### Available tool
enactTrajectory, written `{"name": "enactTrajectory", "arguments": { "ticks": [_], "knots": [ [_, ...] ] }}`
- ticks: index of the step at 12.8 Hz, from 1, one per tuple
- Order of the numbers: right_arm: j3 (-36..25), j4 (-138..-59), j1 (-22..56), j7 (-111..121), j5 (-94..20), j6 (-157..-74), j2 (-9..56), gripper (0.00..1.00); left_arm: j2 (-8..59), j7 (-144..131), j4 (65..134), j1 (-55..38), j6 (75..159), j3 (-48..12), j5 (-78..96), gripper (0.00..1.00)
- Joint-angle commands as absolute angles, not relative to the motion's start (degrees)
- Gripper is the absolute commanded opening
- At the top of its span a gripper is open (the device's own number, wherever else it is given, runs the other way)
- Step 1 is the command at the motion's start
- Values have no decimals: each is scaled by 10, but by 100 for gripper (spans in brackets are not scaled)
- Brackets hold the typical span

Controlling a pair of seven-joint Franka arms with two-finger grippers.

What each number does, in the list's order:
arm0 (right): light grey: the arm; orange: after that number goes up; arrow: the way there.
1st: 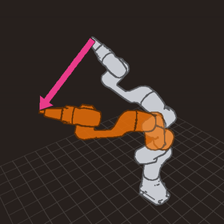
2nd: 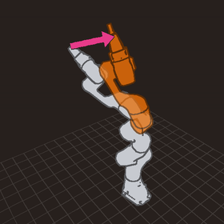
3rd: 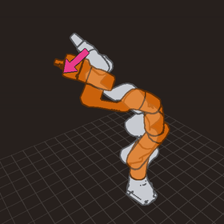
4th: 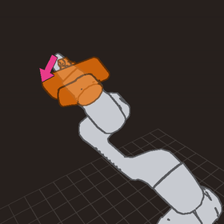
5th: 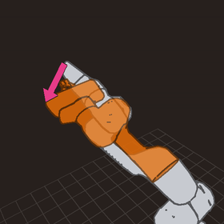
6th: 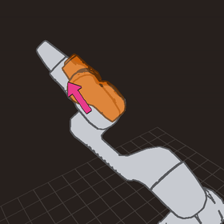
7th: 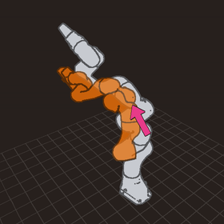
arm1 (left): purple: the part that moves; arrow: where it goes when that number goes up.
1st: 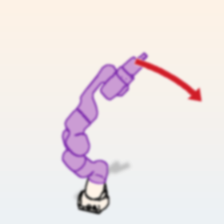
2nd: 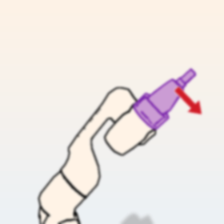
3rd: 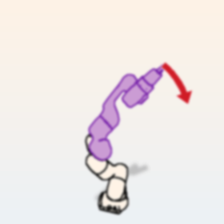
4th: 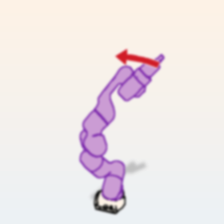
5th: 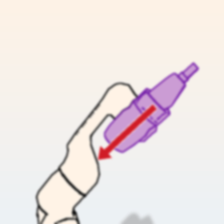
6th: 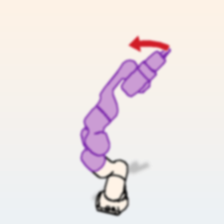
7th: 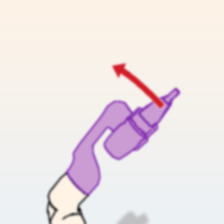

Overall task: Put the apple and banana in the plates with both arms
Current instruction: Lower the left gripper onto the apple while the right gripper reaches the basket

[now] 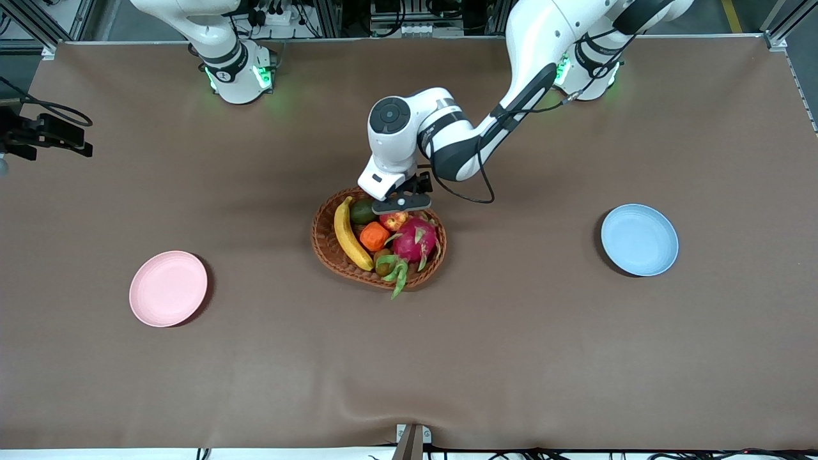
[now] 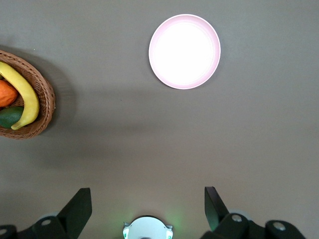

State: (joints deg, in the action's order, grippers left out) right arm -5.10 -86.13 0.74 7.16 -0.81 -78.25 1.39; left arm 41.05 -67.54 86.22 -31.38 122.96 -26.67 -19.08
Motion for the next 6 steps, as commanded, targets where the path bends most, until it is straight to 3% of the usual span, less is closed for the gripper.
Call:
{"name": "enactTrajectory", "arguments": {
  "ticks": [1, 6],
  "knots": [
    [-54, -882, 20, 65, -13, -798, 7, 100, 435, -663, 840, -328, 1255, -262, -206, 100],
    [-54, -891, 34, 60, -13, -806, 7, 100, 441, -622, 841, -330, 1259, -261, -244, 100]
  ]
}}
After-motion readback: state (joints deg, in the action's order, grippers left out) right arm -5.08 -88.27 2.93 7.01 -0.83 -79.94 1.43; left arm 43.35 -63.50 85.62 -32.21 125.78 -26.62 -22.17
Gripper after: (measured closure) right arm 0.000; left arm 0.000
